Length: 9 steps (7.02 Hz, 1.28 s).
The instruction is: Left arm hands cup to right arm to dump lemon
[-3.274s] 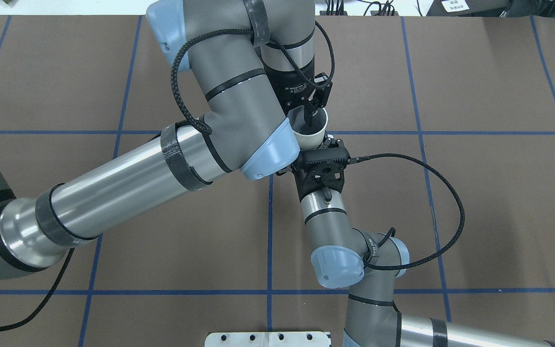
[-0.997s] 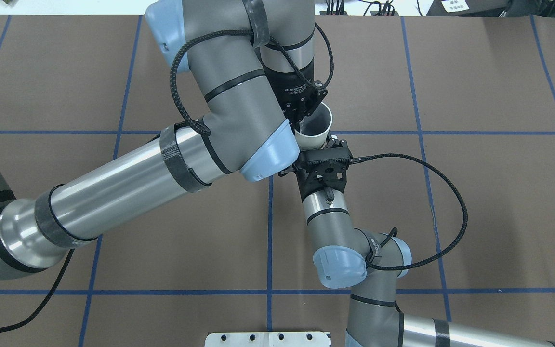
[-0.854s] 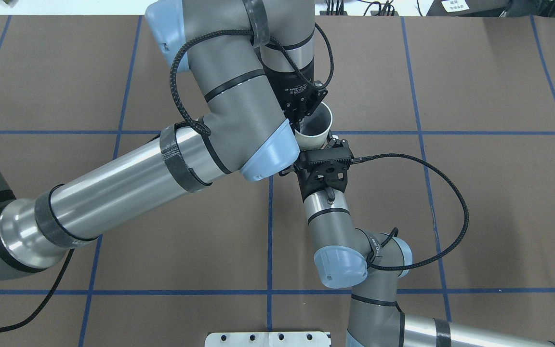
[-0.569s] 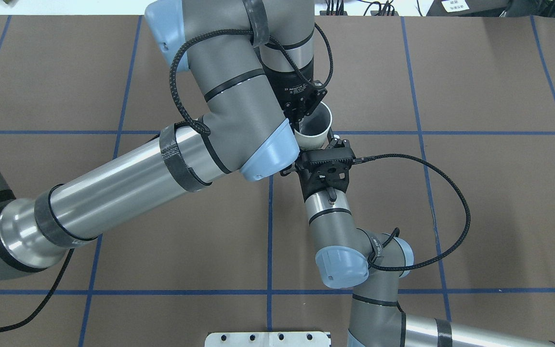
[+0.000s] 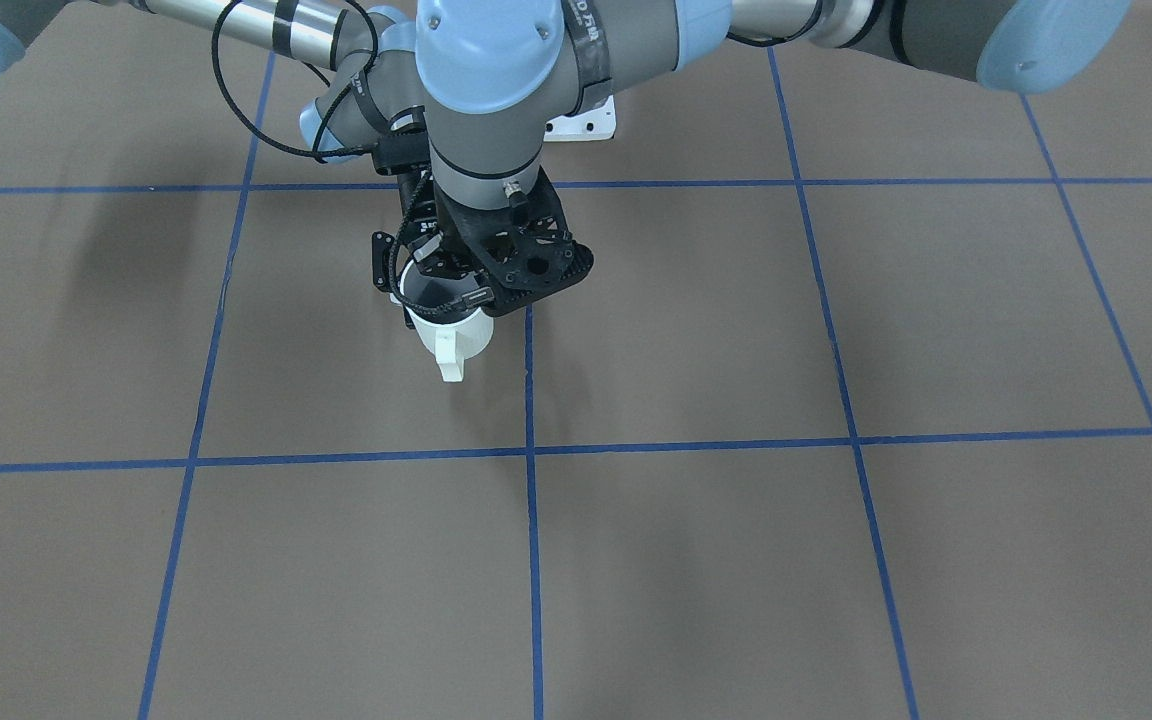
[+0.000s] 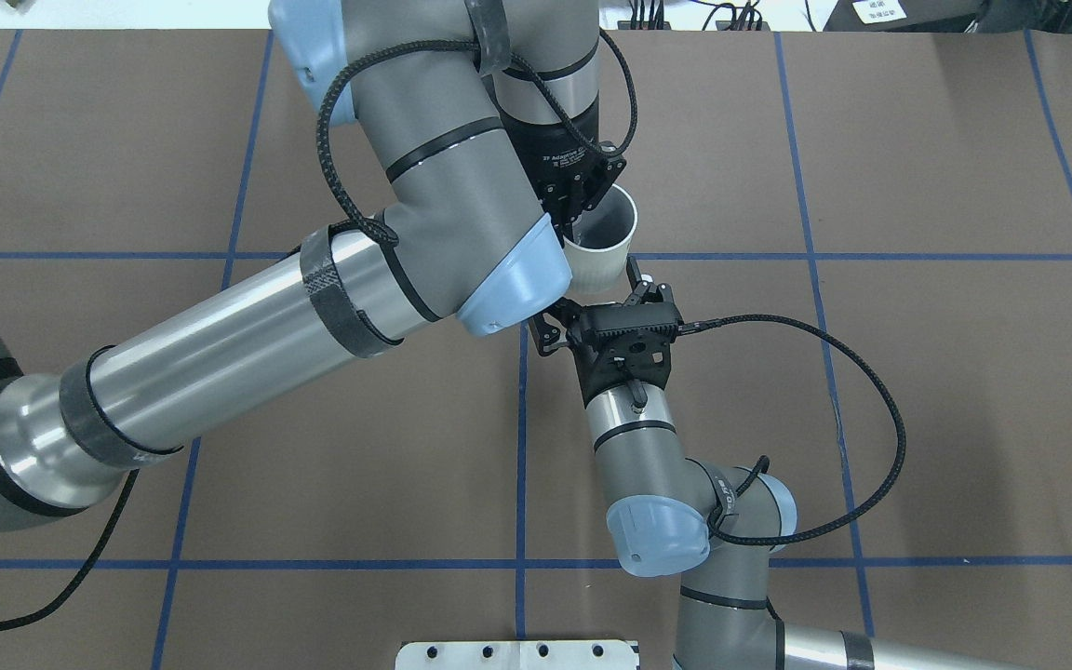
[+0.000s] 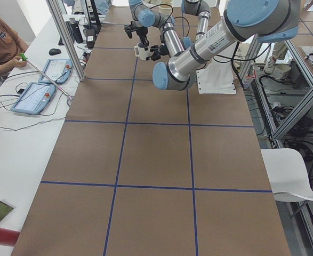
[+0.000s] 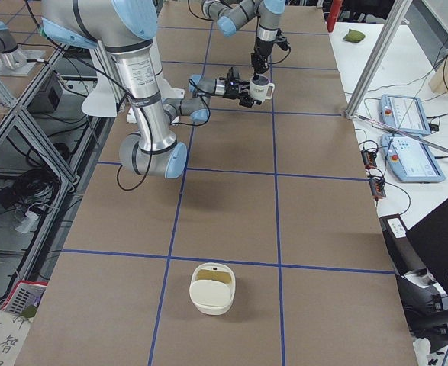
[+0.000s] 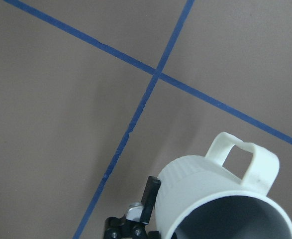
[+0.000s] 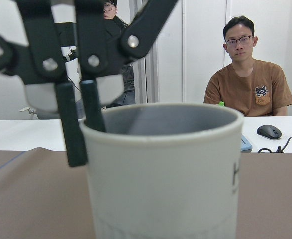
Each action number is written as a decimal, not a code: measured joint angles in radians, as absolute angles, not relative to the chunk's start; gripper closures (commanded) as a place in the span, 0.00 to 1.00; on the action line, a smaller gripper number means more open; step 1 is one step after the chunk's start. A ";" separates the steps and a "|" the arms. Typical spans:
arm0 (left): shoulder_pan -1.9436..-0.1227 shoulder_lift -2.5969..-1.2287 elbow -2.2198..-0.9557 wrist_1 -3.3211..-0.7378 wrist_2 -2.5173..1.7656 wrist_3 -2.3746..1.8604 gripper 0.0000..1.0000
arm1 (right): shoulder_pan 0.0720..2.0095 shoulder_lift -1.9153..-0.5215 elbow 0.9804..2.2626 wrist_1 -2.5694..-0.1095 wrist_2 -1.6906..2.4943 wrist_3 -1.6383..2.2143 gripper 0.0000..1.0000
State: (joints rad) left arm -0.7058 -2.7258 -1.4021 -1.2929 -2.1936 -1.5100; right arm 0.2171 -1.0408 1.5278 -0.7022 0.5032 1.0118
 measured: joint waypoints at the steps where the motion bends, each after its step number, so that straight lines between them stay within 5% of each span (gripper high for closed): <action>1: -0.714 -2.726 -1.402 -1.298 -2.194 -1.510 1.00 | 0.213 -1.043 1.529 -0.700 0.499 1.012 0.00; 6: -0.842 -2.708 -1.414 -1.315 -2.239 -1.451 1.00 | 0.212 -1.064 1.568 -0.644 0.535 0.923 0.00; 9: -0.926 -2.488 -1.579 -1.313 -2.245 -1.227 1.00 | 0.289 -1.085 1.579 -0.647 0.672 0.868 0.00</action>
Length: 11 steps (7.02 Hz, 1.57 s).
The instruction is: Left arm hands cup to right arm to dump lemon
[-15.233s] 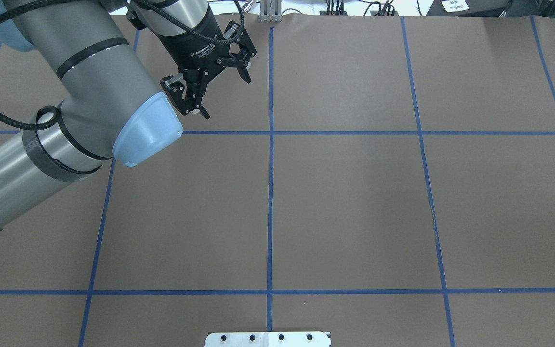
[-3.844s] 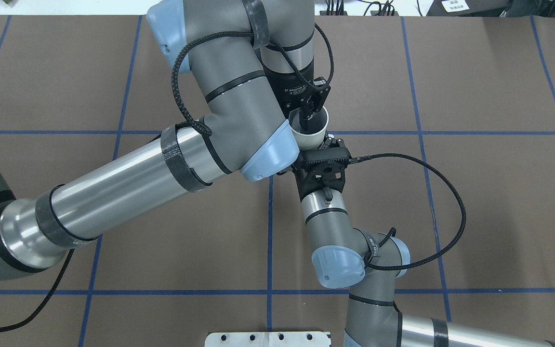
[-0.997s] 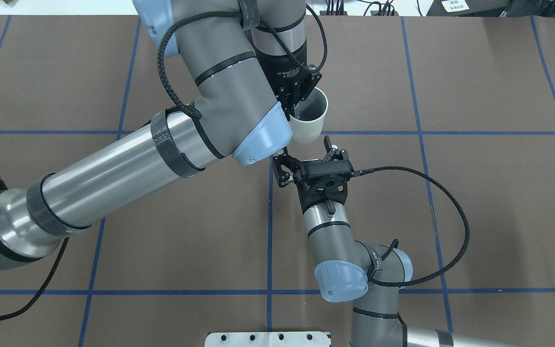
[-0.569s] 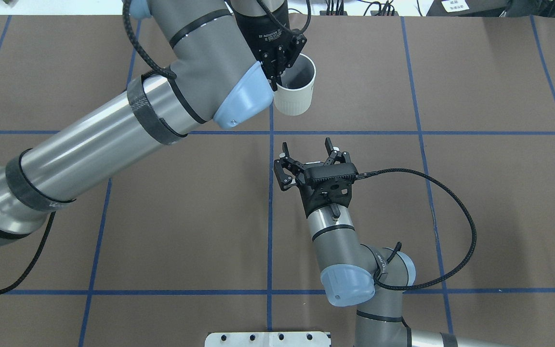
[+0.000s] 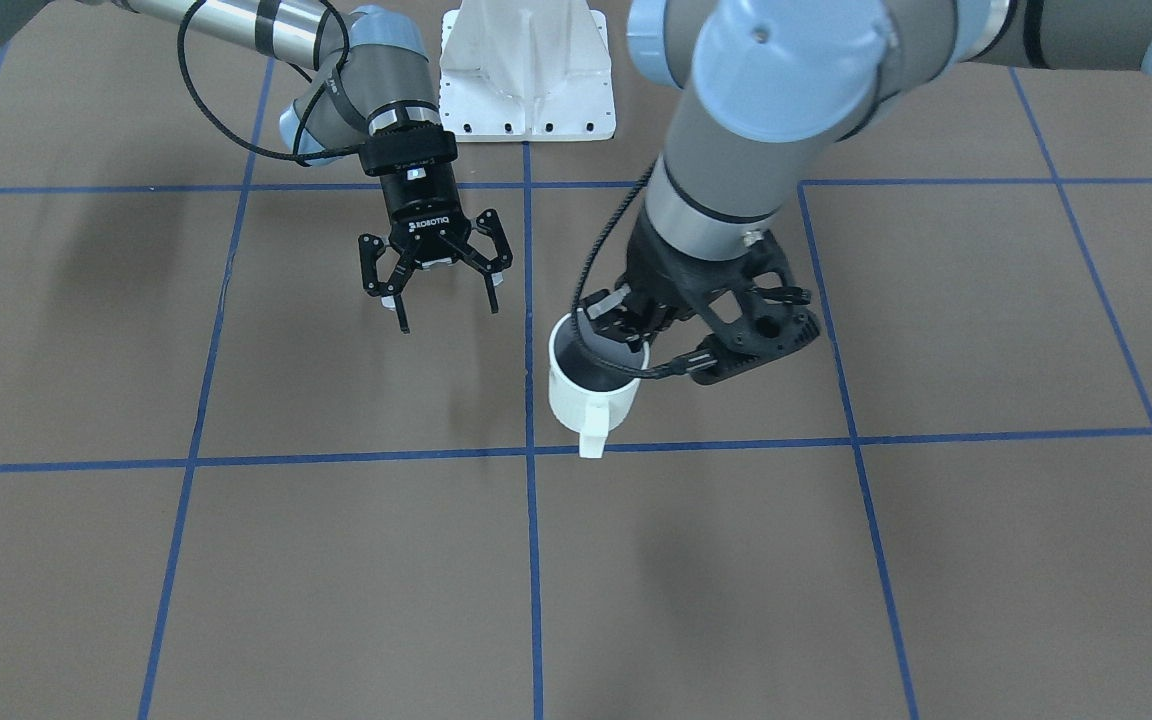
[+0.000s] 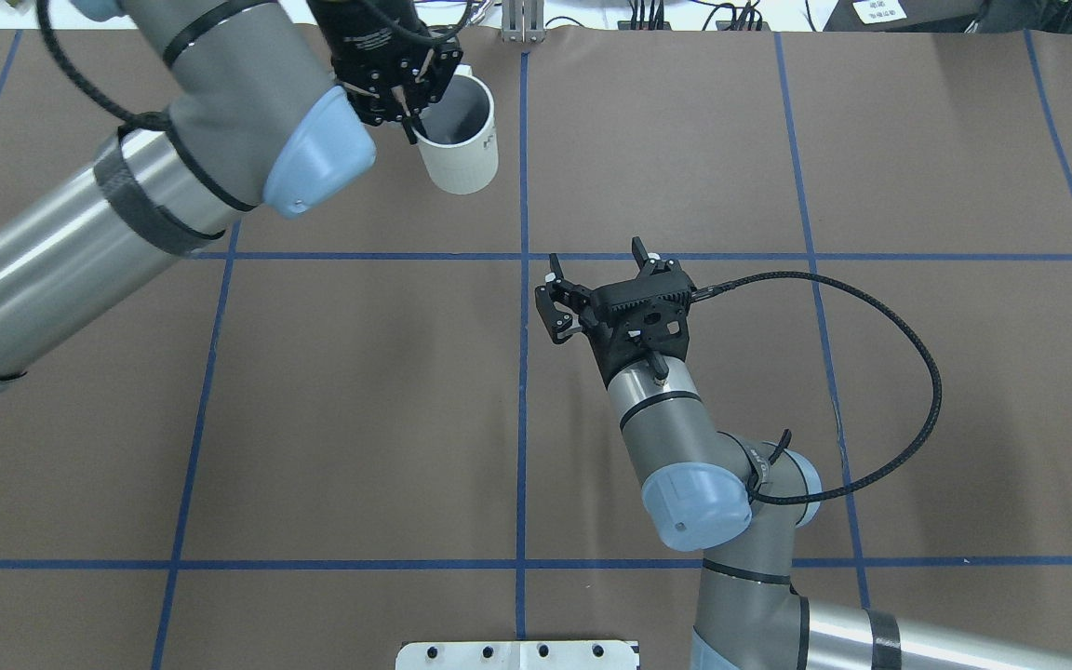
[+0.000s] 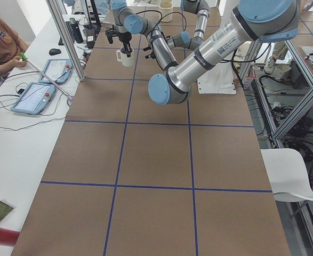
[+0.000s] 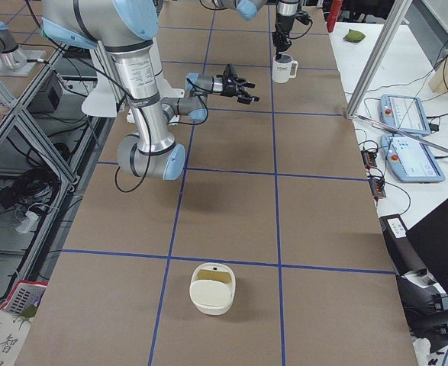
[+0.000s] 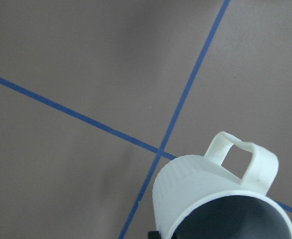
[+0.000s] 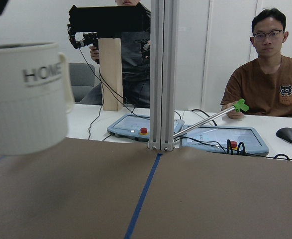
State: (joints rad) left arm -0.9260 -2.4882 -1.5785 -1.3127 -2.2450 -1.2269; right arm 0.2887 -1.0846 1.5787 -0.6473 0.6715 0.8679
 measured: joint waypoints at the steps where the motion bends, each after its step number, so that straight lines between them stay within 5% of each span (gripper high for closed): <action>1: -0.956 -2.394 -1.640 -1.312 -2.246 -1.134 1.00 | 0.329 -1.106 1.579 -0.650 0.745 0.861 0.00; 5: -1.072 -2.000 -1.790 -1.319 -2.246 -0.622 1.00 | 0.555 -1.208 1.576 -0.653 1.155 0.751 0.00; 11: -1.089 -1.605 -1.784 -1.637 -2.246 -0.394 1.00 | 0.991 -1.310 1.544 -0.827 1.939 0.596 0.00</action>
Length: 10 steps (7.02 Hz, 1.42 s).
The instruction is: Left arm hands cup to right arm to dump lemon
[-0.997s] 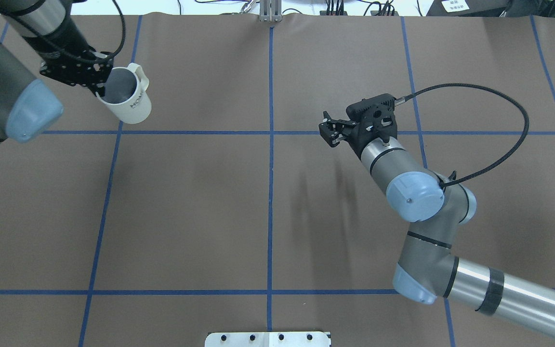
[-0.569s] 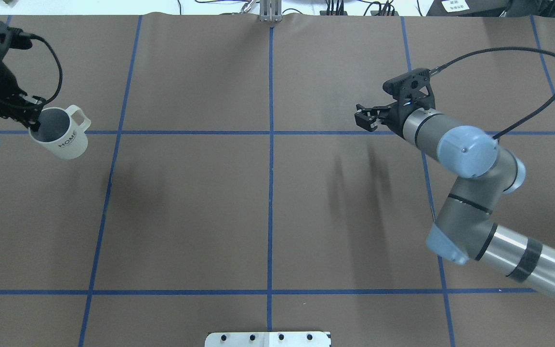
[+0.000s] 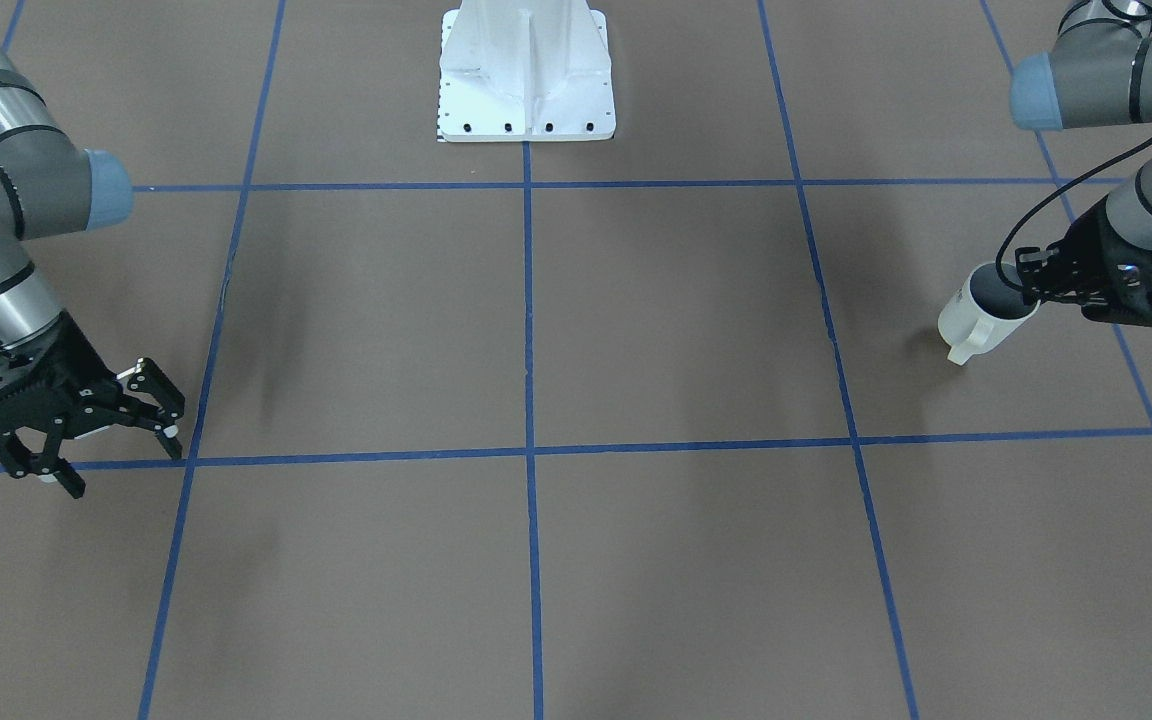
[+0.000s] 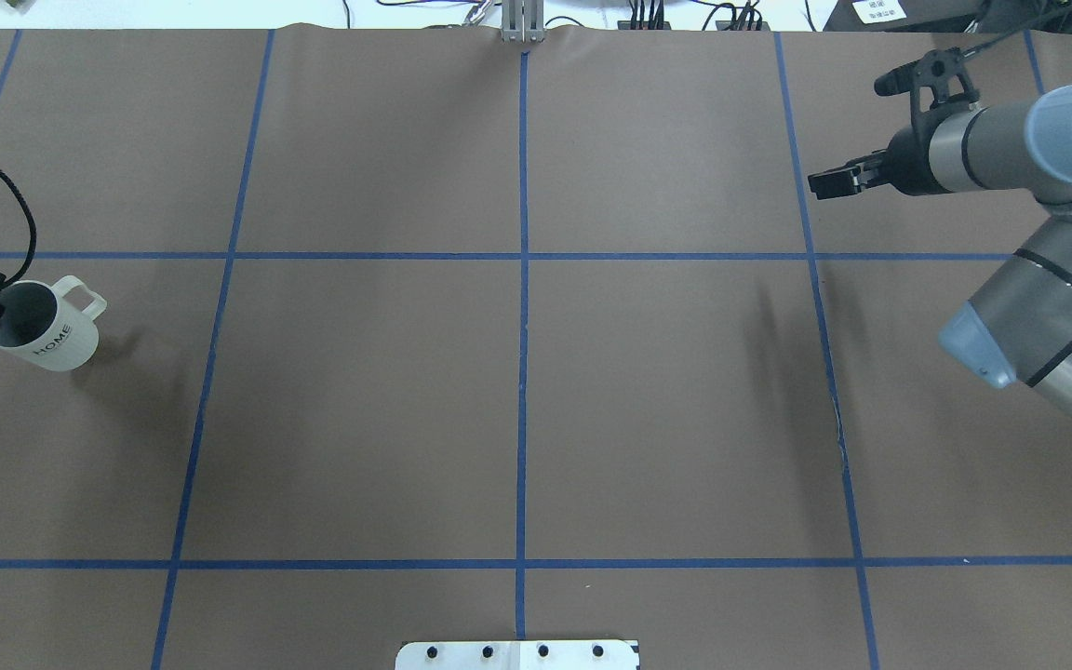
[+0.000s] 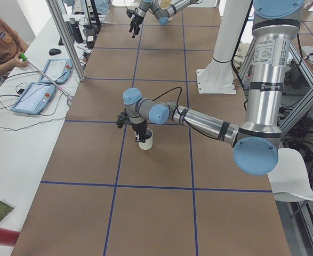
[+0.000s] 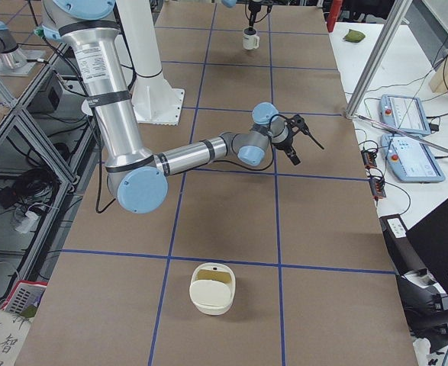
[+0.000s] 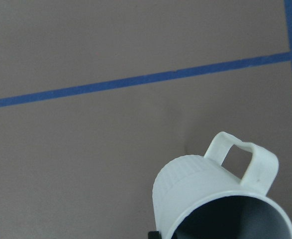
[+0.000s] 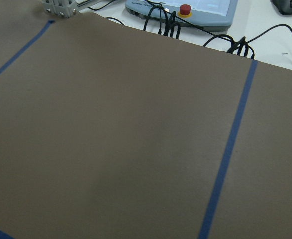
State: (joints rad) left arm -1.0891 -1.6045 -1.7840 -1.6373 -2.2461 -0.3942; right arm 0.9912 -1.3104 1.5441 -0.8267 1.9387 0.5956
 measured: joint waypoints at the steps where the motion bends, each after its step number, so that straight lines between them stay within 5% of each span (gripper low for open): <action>1: -1.088 -1.590 -1.773 -1.660 -2.247 -0.398 1.00 | 1.057 -1.336 1.545 -0.885 2.024 0.521 0.00; 4: -1.086 -1.585 -1.762 -1.670 -2.293 -0.419 1.00 | 1.151 -1.382 1.548 -0.936 2.156 0.421 0.00; 5: -1.085 -1.585 -1.757 -1.670 -2.298 -0.420 0.29 | 1.156 -1.397 1.551 -0.939 2.165 0.418 0.00; 6: -1.084 -1.586 -1.753 -1.670 -2.302 -0.421 0.00 | 1.163 -1.418 1.554 -0.940 2.185 0.417 0.00; 10: -1.156 -1.600 -1.800 -1.660 -2.309 -0.414 0.00 | 1.270 -1.483 1.578 -1.014 2.306 0.416 0.00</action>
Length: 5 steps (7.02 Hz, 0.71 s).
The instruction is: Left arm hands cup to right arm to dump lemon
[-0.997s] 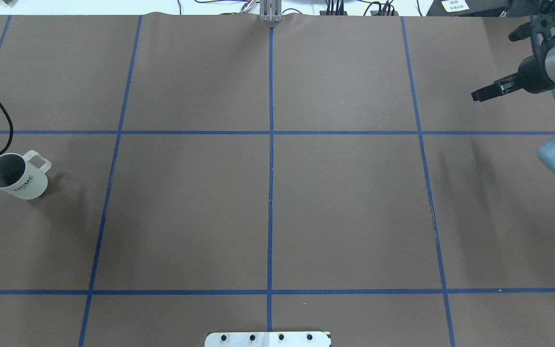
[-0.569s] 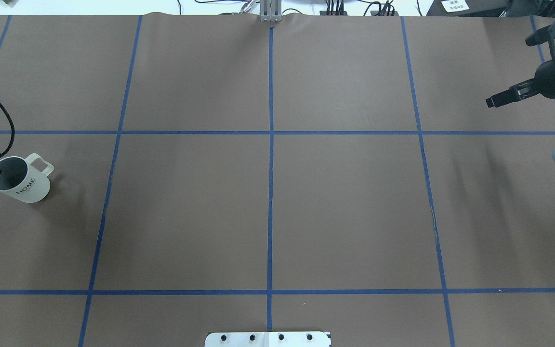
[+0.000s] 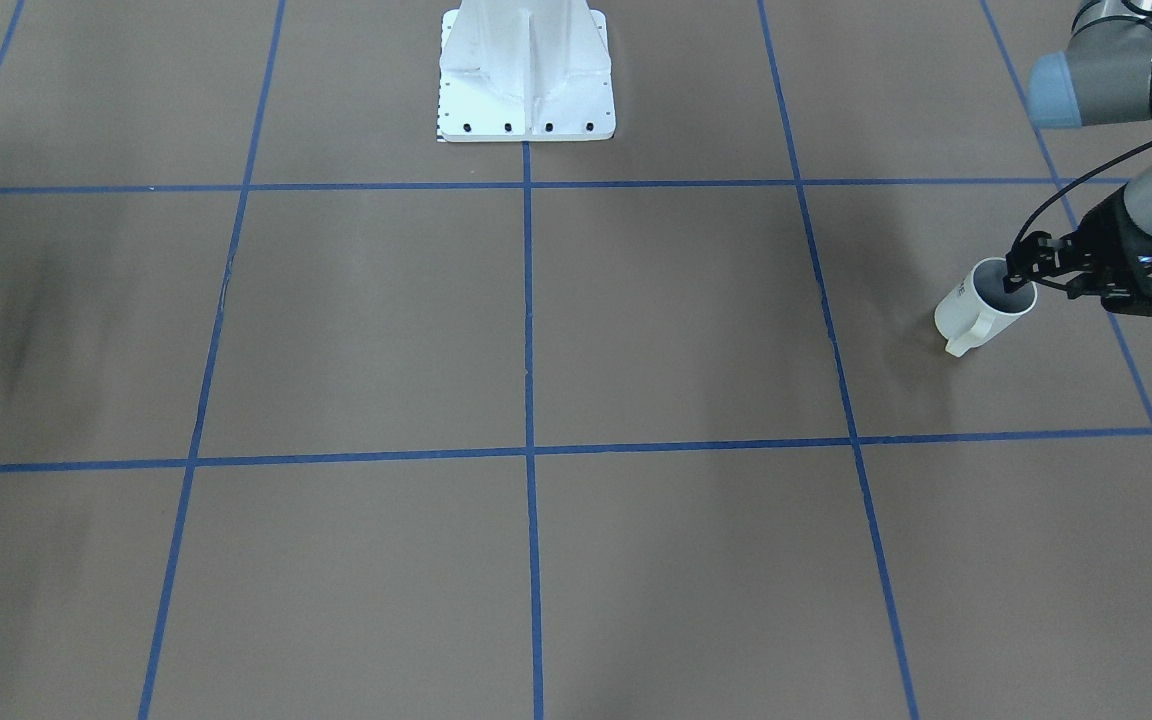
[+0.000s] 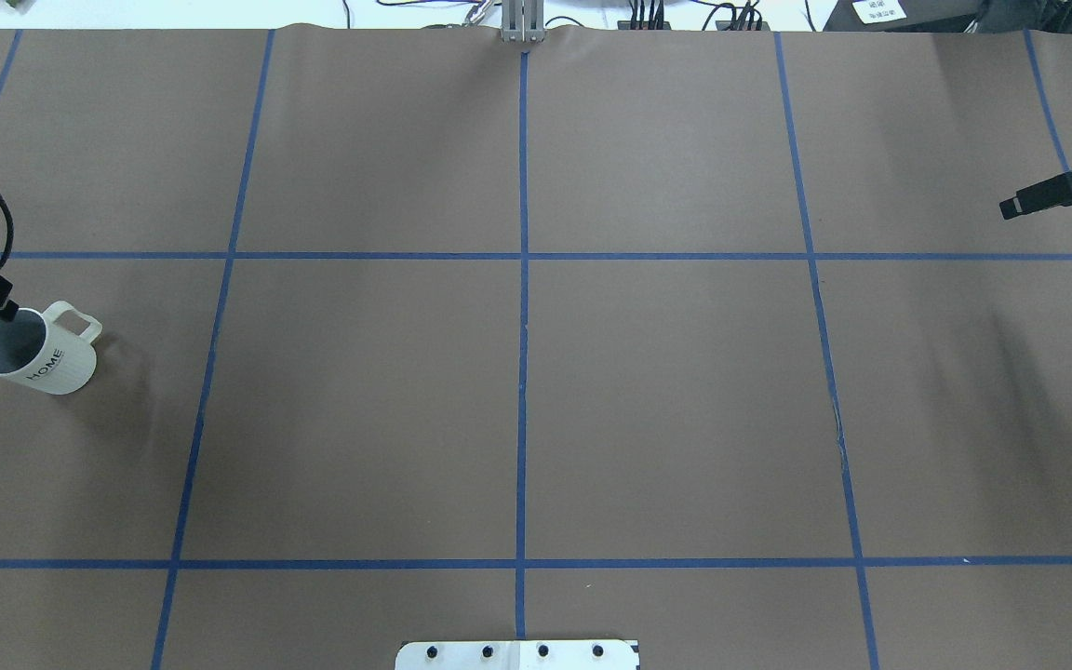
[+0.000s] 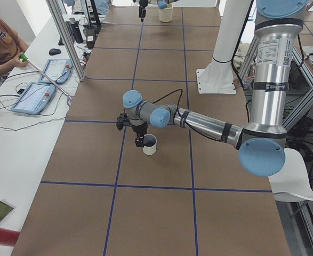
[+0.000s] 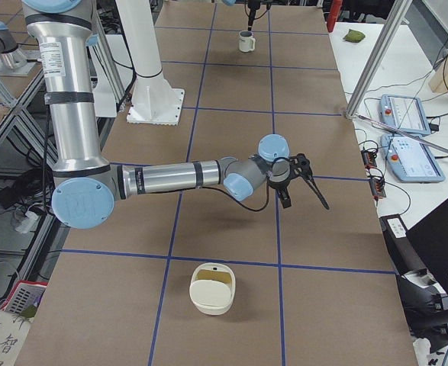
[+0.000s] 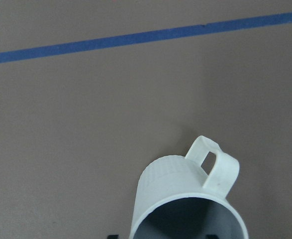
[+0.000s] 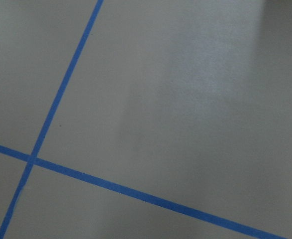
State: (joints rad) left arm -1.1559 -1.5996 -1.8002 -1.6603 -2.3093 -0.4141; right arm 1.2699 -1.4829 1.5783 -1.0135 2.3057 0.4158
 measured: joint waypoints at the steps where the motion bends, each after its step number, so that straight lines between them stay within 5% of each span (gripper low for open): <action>1: -1.207 -1.600 -1.815 -1.659 -2.310 -0.399 0.00 | 1.294 -1.495 1.593 -1.063 2.319 0.414 0.00; 5: -1.407 -1.606 -1.792 -1.548 -2.308 -0.196 0.00 | 1.389 -1.581 1.677 -1.320 2.322 0.097 0.00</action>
